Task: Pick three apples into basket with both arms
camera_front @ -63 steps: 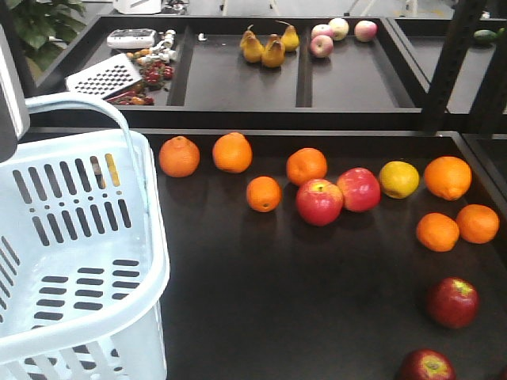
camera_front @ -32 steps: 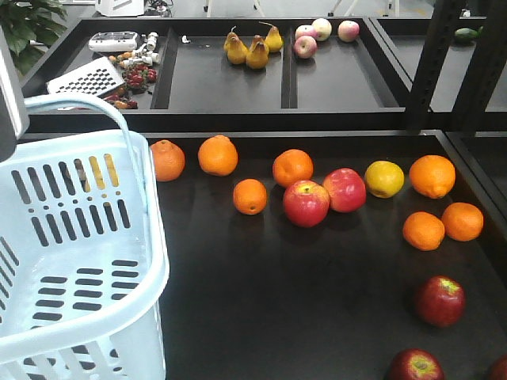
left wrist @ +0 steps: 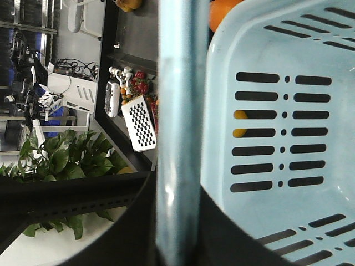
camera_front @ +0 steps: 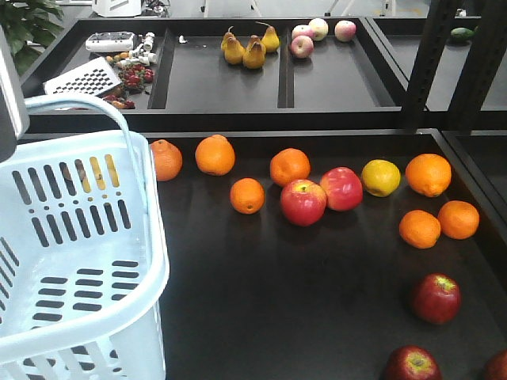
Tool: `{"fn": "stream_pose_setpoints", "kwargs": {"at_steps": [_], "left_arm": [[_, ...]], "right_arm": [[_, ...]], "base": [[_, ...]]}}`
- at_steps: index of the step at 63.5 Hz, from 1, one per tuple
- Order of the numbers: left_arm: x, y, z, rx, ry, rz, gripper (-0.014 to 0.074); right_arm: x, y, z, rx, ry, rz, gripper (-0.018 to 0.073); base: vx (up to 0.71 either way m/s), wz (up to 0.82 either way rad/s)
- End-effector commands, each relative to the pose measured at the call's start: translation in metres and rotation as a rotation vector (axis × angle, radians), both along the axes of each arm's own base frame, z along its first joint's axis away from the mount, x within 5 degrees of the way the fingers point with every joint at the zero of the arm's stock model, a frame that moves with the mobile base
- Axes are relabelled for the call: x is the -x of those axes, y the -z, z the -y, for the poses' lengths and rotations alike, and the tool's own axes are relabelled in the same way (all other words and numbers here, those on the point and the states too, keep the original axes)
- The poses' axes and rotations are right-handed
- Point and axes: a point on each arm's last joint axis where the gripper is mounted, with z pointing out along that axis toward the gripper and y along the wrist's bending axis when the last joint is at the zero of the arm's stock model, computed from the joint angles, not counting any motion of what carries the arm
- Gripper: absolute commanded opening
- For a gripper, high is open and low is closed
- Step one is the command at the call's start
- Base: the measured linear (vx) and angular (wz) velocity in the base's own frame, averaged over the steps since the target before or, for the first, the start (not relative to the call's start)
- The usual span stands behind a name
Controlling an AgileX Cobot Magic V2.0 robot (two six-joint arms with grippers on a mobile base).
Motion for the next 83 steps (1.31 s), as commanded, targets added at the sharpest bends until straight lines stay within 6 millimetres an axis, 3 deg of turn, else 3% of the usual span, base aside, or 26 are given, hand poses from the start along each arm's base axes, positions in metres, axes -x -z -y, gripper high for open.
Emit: {"fn": "stream_pose_setpoints", "kwargs": {"at_steps": [1,83], "left_arm": [[0.0025,-0.0185,-0.0027,0.031,0.022,0.107,-0.0006],[0.0025,-0.0185,-0.0027,0.031,0.022,0.107,-0.0006]], "right_arm": [[0.0009,-0.0033,0.0001,0.008,0.004,0.078,-0.0009],[0.0009,-0.0034,0.0001,0.008,0.004,0.079,-0.0009]], "base": [[0.0,0.0],[-0.01,0.0]]}}
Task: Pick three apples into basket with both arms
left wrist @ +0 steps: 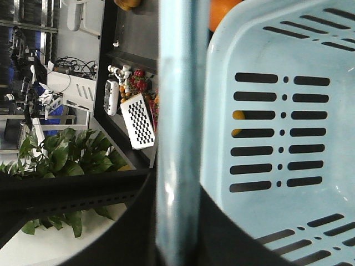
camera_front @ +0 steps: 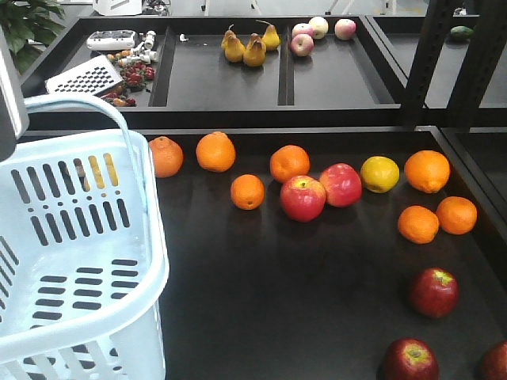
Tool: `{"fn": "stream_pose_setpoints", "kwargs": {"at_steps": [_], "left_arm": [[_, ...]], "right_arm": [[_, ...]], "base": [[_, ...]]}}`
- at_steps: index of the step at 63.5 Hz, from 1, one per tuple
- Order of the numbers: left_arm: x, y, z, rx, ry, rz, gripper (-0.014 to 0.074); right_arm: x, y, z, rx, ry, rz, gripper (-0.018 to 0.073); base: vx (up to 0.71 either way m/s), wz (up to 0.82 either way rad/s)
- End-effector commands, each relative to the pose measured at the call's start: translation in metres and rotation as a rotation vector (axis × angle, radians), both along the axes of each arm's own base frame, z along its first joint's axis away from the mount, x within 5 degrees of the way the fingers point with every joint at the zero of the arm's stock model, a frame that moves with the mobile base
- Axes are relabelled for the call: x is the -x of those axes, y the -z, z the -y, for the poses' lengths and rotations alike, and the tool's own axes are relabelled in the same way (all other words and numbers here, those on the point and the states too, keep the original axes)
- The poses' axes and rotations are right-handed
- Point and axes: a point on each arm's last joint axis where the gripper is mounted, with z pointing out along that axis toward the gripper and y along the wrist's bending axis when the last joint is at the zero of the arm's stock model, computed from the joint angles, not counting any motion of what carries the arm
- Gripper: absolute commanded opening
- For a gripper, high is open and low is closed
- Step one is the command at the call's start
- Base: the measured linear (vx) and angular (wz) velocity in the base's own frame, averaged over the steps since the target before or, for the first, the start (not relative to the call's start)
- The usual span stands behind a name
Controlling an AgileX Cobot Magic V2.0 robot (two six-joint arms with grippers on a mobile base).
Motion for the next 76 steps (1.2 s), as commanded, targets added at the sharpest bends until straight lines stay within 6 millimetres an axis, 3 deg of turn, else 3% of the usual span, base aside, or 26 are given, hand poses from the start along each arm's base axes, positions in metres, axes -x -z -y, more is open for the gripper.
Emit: {"fn": "stream_pose_setpoints", "kwargs": {"at_steps": [1,76], "left_arm": [[0.0025,-0.0185,-0.0027,0.031,0.022,0.107,-0.0006],[0.003,-0.0177,-0.0016,0.046,0.028,0.095,-0.0006]], "right_arm": [[0.0009,-0.0034,0.0001,0.008,0.004,0.079,-0.0009],[0.0009,-0.0033,0.0001,0.008,0.004,0.078,-0.0009]], "base": [[0.0,0.0],[0.0,0.0]]}}
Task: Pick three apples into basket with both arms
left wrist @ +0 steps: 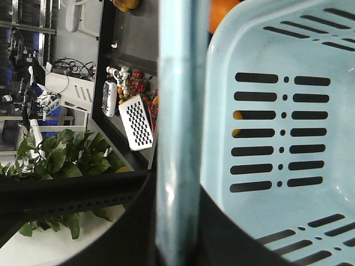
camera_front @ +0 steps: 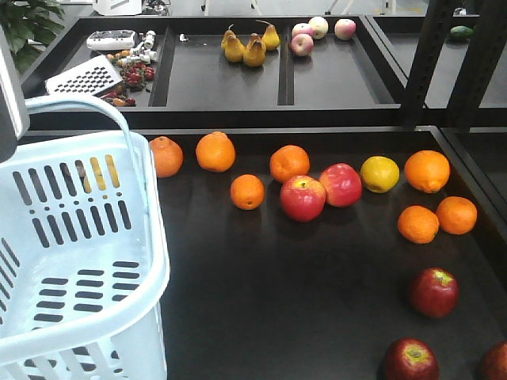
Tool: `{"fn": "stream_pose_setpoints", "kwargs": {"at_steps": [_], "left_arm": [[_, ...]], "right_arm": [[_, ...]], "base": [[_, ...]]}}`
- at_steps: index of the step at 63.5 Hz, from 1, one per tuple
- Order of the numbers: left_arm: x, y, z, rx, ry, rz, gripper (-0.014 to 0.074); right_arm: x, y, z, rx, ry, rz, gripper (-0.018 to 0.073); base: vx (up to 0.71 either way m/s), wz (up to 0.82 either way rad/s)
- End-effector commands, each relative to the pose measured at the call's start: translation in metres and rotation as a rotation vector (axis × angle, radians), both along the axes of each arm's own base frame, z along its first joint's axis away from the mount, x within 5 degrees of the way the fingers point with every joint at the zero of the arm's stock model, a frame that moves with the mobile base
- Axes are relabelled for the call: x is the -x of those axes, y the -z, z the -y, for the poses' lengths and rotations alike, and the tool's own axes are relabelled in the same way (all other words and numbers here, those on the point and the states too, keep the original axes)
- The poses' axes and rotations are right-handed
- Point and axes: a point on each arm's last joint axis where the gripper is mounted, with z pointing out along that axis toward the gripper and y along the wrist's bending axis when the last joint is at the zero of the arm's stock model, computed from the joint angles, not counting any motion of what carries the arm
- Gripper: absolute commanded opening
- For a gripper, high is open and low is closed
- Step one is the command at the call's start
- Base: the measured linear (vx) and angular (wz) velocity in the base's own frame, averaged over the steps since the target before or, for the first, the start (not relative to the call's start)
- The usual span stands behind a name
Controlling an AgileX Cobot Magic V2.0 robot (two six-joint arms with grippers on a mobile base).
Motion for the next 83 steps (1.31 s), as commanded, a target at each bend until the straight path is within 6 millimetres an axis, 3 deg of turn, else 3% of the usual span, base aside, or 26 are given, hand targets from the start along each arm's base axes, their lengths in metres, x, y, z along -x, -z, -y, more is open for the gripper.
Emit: {"fn": "stream_pose_setpoints", "kwargs": {"at_steps": [1,32,45,60,83], "left_arm": [[0.003,-0.018,-0.002,0.041,0.026,0.102,-0.0006],[0.001,-0.021,0.002,0.063,0.059,0.139,-0.0006],[-0.011,-0.016,0.027,0.144,0.159,0.14,-0.0006],[-0.051,0.016,0.072,0.076,0.267,0.105,-0.0006],[-0.108,0.092,0.141,0.08,0.4,0.033,-0.0006]], "right_arm": [[0.001,-0.003,0.0,0.008,0.004,0.078,-0.0009],[0.001,-0.003,0.0,0.008,0.004,0.079,-0.0009],[0.001,-0.003,0.0,0.008,0.004,0.079,-0.0009],[0.001,-0.003,0.0,0.008,0.004,0.079,-0.0009],[0.001,-0.003,0.0,0.008,0.004,0.079,-0.0009]], "base": [[0.0,0.0],[0.0,0.0],[0.0,0.0],[0.0,0.0],[0.0,0.0]]}}
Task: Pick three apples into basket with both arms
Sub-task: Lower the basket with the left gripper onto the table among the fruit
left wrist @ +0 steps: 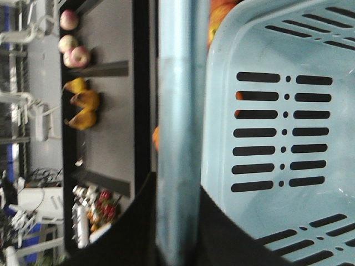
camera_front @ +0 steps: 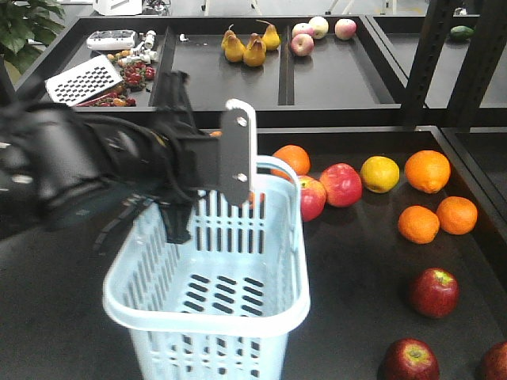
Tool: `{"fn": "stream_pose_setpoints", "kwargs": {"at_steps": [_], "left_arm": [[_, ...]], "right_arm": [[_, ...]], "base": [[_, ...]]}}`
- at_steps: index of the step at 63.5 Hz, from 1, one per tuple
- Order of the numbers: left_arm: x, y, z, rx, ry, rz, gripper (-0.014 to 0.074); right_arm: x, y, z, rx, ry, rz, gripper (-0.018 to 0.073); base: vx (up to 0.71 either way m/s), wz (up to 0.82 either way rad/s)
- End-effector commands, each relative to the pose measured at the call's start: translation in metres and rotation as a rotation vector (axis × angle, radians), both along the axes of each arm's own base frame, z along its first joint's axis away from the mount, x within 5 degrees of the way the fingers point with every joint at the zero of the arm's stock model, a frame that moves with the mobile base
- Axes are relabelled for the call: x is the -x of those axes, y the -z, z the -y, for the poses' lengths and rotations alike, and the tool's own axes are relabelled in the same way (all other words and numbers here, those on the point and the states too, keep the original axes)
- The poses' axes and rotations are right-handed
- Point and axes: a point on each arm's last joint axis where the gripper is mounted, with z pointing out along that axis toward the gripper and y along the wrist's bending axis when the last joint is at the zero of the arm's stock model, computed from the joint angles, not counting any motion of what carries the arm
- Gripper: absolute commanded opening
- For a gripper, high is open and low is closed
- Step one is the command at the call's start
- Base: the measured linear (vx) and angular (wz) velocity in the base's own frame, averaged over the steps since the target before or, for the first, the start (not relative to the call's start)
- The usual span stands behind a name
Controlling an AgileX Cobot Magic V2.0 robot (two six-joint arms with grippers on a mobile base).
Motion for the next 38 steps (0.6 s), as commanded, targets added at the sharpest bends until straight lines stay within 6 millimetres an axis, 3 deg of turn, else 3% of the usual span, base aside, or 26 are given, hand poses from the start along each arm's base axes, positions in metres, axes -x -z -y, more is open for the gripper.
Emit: {"fn": "stream_pose_setpoints", "kwargs": {"at_steps": [1,17,38], "left_arm": [[-0.007,-0.009,0.016,0.108,0.057,0.074,-0.0006],[-0.03,0.045,0.045,0.135,0.086,-0.006,-0.0006],[-0.044,0.079,0.062,0.085,0.172,0.04,-0.0006]], "right_arm": [[0.001,-0.003,0.0,0.008,0.004,0.079,-0.0009],[0.001,-0.003,0.0,0.008,0.004,0.079,-0.0009],[0.001,-0.003,0.0,0.008,0.004,0.079,-0.0009]], "base": [[0.0,0.0],[0.0,0.0],[0.0,0.0]]}}
